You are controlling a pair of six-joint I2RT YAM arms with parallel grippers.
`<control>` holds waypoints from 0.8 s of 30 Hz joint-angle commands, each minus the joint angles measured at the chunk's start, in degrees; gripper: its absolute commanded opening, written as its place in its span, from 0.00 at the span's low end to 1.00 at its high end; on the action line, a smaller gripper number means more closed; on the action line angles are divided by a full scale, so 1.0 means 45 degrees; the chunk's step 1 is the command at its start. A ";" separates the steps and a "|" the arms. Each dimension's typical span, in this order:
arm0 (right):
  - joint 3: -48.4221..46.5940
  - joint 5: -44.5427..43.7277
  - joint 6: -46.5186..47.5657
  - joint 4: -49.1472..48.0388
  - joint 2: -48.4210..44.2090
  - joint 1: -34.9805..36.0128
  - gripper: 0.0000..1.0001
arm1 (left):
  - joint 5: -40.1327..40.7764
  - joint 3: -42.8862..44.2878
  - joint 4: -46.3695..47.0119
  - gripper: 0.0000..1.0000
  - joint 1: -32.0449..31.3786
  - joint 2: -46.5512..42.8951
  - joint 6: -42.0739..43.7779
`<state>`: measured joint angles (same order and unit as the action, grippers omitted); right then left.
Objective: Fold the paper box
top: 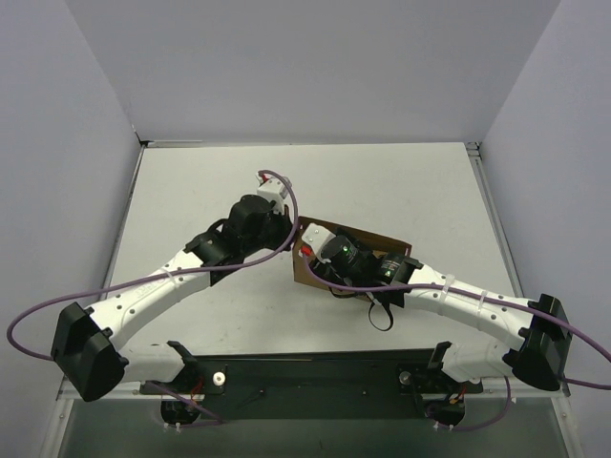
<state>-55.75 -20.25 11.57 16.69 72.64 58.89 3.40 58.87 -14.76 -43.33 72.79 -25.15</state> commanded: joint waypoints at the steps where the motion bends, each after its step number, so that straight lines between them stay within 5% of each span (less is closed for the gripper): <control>1: 0.0474 0.0613 -0.0677 0.1624 0.0362 -0.0060 0.57 | -0.0755 -0.0835 -0.0313 0.00 -0.0136 -0.0141 -0.0564; 24: 0.0513 0.0516 -0.0638 0.1604 0.0088 -0.0021 0.57 | 0.1276 -0.2281 -0.1583 0.00 -0.0429 -0.0630 -0.0115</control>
<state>-55.75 -20.14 11.38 16.62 72.58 58.92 7.42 52.31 -8.78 -44.66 69.04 -27.33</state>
